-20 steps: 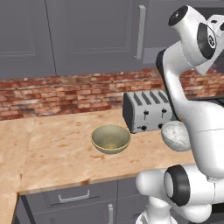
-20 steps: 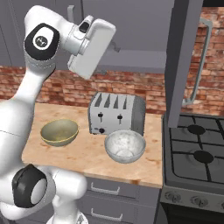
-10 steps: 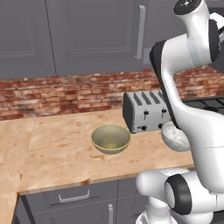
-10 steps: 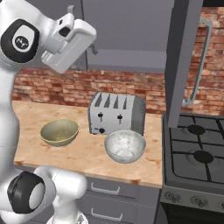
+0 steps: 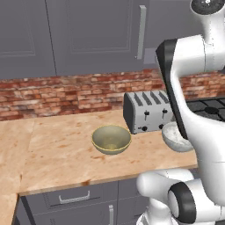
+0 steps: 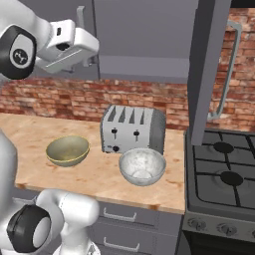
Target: Open the cabinet. Pick the bowls from the counter and place them in the cabinet. Then close the cabinet.
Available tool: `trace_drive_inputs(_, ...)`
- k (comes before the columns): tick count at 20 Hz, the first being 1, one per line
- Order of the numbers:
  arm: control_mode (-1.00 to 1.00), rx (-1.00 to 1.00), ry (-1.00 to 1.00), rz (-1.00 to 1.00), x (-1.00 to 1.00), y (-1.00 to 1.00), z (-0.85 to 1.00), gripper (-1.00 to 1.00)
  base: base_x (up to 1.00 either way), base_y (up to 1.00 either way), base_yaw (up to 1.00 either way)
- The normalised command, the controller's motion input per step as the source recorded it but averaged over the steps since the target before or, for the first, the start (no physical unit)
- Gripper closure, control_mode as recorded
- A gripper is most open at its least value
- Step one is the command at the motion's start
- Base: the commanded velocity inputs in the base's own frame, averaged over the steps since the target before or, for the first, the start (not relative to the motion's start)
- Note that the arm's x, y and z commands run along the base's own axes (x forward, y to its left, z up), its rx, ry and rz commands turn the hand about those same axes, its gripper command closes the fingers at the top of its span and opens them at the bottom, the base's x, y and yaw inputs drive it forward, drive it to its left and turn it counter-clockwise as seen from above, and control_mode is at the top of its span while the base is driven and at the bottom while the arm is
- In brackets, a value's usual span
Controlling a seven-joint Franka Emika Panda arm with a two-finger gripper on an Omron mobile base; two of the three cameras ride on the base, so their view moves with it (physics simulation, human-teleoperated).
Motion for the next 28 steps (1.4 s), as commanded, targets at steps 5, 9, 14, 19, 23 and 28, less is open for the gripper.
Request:
trace_drive_inputs(5,-1.0,0.19,-0.21,0.0,-0.01,0.38,0.0,-1.0,0.0,0.0,0.0)
trace_drive_inputs(9,-1.0,0.15,-0.08,0.0,0.0,0.35,0.0,-1.0,0.0,0.0,0.0)
trace_drive_inputs(14,-1.0,0.08,-0.03,0.01,0.08,0.31,0.0,-1.0,0.0,0.0,0.0)
trace_drive_inputs(19,-1.0,0.0,-0.02,0.05,0.34,0.32,0.0,-1.0,0.0,0.0,0.0)
trace_drive_inputs(23,-1.0,0.0,-0.04,0.03,0.36,0.27,0.0,-1.0,0.0,0.0,0.0)
trace_drive_inputs(28,-1.0,0.0,-0.03,0.03,0.4,0.12,0.0,-1.0,0.0,0.0,0.0)
